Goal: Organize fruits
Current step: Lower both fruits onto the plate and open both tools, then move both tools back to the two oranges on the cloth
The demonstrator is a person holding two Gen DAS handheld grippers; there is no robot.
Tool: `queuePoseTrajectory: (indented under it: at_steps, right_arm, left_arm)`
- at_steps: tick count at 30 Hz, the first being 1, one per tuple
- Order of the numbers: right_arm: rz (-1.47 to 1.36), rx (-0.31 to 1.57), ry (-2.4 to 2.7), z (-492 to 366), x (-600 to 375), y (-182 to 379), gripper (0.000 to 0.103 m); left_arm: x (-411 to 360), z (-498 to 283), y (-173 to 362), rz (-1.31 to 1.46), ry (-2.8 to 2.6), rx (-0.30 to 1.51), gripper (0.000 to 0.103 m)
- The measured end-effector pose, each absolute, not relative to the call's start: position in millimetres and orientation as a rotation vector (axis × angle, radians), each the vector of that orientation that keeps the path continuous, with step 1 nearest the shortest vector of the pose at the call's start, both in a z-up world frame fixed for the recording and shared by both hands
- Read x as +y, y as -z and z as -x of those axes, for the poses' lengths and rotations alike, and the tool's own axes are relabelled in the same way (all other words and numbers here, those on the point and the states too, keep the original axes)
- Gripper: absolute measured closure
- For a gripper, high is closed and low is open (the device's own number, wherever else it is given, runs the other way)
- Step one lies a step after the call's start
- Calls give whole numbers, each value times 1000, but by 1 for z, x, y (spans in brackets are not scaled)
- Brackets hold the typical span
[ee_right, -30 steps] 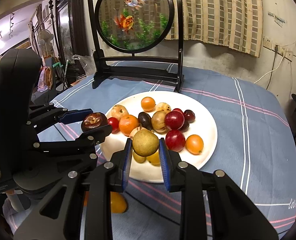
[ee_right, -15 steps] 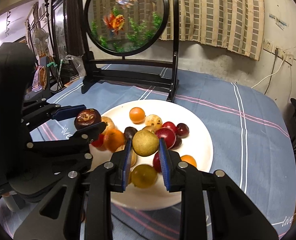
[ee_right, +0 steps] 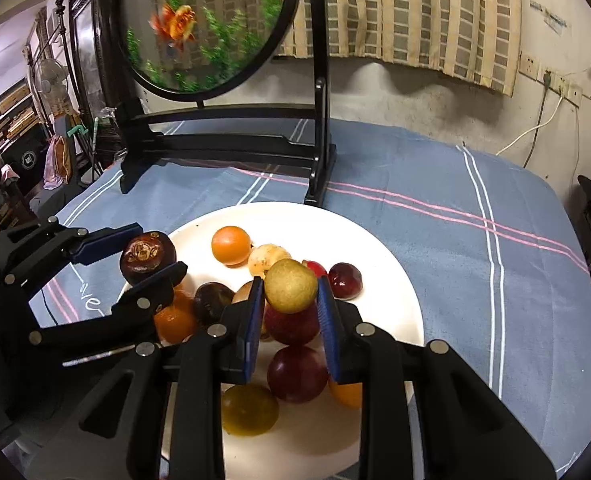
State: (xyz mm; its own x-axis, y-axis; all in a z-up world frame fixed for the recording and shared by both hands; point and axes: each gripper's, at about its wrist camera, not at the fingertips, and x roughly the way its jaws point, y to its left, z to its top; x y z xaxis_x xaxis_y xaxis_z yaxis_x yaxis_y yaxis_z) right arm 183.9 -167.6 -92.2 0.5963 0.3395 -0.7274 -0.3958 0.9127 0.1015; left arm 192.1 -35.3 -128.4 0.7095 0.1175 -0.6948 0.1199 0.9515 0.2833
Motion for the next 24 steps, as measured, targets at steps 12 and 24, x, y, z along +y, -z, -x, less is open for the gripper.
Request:
queuePoseTrajectory:
  at_steps: [12, 24]
  right_arm:
    - [106, 803, -410, -181, -168, 88, 42]
    - [98, 771, -392, -146, -178, 60, 42]
  left_arm:
    - [-28, -194, 137, -306, 2, 784, 37]
    - [-33, -157, 116, -314, 6, 767, 37]
